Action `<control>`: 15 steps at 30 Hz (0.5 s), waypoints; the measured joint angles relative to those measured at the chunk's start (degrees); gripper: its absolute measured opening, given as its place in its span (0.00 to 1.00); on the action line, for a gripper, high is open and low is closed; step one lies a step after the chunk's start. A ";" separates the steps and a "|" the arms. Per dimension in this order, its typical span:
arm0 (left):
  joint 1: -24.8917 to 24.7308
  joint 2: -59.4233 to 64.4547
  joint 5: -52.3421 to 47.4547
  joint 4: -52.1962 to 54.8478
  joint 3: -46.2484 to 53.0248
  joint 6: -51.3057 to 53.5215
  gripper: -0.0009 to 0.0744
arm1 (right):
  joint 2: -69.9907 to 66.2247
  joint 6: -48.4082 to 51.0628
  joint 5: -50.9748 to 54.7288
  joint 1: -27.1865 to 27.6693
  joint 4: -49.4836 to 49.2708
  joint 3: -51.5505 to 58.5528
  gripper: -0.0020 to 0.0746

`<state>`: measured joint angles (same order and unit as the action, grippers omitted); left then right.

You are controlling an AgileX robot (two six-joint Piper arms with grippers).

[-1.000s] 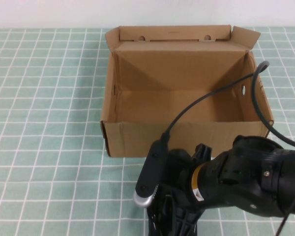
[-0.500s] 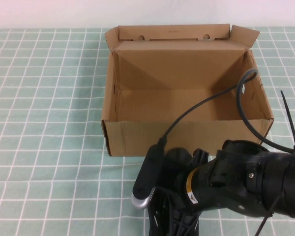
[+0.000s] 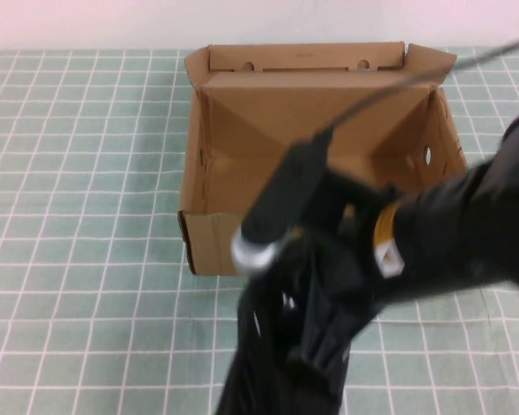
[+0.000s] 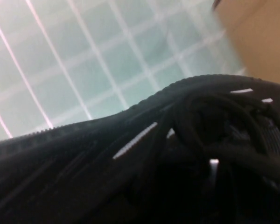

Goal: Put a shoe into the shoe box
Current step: Pick up the shoe from the table

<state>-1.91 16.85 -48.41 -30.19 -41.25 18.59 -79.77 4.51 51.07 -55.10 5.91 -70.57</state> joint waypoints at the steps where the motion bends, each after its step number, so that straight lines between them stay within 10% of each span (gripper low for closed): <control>1: 0.00 0.00 1.19 -3.21 0.00 3.52 0.01 | 0.27 0.00 1.37 0.00 0.00 -2.04 0.05; 15: -4.15 13.44 -5.89 -28.62 0.00 51.65 0.01 | -4.10 -1.26 6.35 0.00 16.53 -15.87 0.05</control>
<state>-6.06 30.29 -54.30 -58.81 -41.25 70.24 -83.88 3.26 57.42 -55.10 22.44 -86.44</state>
